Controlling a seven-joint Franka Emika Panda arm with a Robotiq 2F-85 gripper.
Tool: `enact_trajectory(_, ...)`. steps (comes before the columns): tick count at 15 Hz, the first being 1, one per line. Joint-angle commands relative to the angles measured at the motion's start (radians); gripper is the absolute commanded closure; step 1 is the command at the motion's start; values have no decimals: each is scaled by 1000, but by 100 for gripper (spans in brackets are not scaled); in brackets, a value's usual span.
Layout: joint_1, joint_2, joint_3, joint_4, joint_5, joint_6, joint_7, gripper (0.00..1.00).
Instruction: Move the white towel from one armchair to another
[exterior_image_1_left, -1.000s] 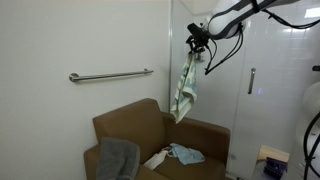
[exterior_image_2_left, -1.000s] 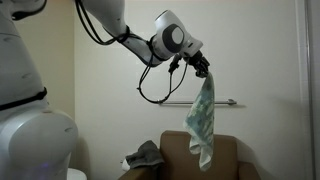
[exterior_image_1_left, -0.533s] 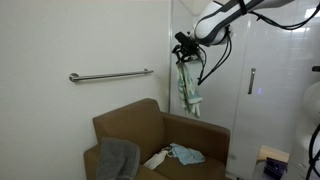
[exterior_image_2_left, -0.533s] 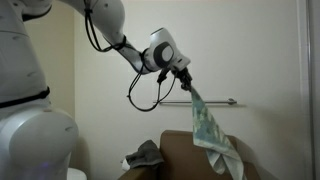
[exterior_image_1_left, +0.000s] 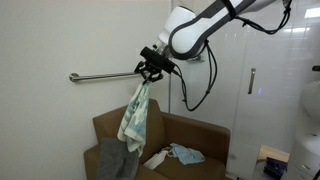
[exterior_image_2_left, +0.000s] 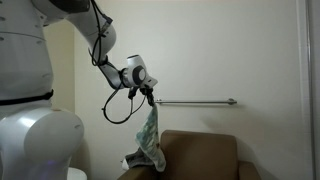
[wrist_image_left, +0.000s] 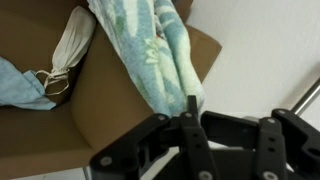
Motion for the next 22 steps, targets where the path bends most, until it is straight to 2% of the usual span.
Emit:
enact_trajectory(1,51,64,36,46,41,-23,-159,99)
enact_trajectory(5,123,130,49,75,133,-41,-381,99)
enact_trajectory(9,176,134,71,26,307,-70,-649,100)
enact_trajectory(12,189,145,80,-4,434,-143,-806,99)
enact_trajectory(16,182,164,76,13,573,-287,-1000,99)
enact_trajectory(19,179,165,74,17,612,-385,-1097,99)
enact_trajectory(22,181,180,78,21,601,-458,-1116,99)
